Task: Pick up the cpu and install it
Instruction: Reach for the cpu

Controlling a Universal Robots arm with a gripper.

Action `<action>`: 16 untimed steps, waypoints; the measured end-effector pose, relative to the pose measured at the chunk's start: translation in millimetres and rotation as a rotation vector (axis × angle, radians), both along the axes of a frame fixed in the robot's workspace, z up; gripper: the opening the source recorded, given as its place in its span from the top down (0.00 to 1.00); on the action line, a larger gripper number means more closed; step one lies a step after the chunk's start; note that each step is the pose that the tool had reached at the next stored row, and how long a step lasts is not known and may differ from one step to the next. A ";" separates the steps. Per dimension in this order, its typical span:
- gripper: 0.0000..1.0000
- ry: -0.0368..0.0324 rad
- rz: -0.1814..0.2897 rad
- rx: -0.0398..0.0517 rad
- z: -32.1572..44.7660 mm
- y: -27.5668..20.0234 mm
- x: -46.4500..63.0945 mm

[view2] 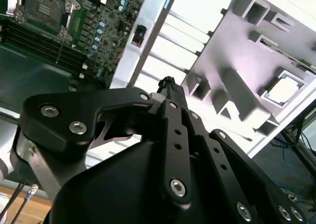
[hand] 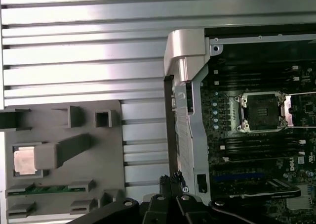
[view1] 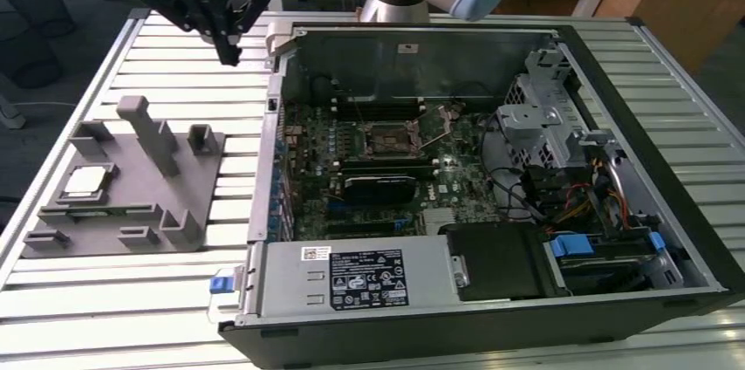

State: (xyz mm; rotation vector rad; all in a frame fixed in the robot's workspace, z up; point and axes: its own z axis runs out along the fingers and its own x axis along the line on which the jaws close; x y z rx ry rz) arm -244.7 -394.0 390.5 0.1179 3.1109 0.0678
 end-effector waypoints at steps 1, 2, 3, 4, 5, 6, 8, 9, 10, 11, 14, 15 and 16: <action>0.89 0.0000 0.000 0.0000 -0.2 0.8 -2.4; 0.89 0.0001 0.000 0.0000 -0.5 1.6 -4.9; 0.89 0.0001 0.000 -0.0001 -0.8 2.5 -7.4; 0.89 0.0000 0.000 0.0000 -1.1 3.4 -9.9; 0.89 0.0000 0.000 0.0000 -1.3 4.4 -12.4; 0.89 0.0000 0.000 0.0000 -1.6 5.4 -14.9; 0.89 -0.0002 0.000 0.0001 -2.4 7.4 -19.5; 0.89 -0.0001 0.000 0.0001 -2.7 8.5 -21.7; 0.89 0.0000 0.000 0.0000 -3.0 9.7 -24.1; 0.89 0.0000 0.000 0.0000 -3.3 10.8 -26.4; 0.89 0.0002 0.000 -0.0002 -4.3 13.9 -33.4; 0.89 0.0002 0.000 -0.0001 -4.8 14.8 -35.9; 0.89 0.0001 0.000 -0.0001 -5.2 15.5 -38.5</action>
